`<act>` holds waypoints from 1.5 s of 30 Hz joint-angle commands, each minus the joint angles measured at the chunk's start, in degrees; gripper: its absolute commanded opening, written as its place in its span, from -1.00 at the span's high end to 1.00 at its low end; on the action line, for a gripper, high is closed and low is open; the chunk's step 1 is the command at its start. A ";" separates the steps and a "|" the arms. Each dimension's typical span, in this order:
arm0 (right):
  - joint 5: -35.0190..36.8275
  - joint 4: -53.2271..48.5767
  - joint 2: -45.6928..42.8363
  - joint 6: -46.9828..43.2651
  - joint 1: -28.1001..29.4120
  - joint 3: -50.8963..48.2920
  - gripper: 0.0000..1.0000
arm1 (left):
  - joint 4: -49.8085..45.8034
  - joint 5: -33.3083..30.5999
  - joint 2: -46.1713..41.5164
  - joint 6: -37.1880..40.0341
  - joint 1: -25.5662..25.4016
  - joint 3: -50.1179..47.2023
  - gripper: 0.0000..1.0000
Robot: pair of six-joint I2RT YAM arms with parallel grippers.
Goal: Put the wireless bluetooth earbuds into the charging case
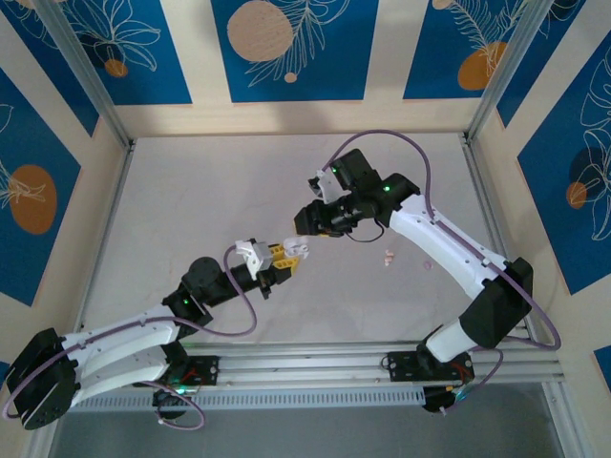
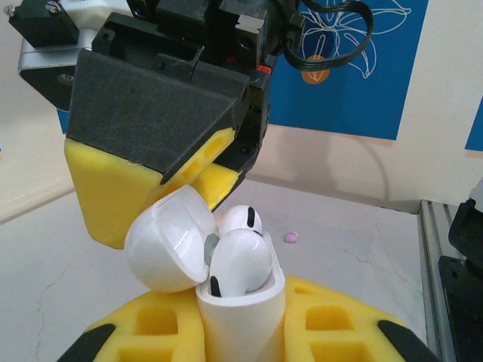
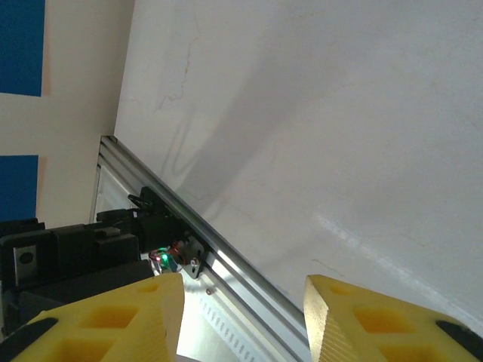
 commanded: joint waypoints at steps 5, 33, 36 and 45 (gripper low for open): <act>-2.32 -3.42 -5.24 -3.05 -0.57 -2.22 0.09 | 2.66 -2.92 0.04 -0.24 -0.30 1.63 0.85; 11.10 11.06 -31.65 12.12 -22.78 -28.23 -0.16 | -20.55 -10.37 12.42 -23.50 4.89 12.57 0.84; 9.55 9.57 -30.57 12.34 -25.44 -28.77 -0.17 | -19.06 -5.69 17.04 -29.08 7.86 13.56 0.83; -2.03 7.00 -22.08 9.30 -31.66 -27.74 -0.17 | -13.80 1.11 27.69 -39.33 14.02 14.90 0.85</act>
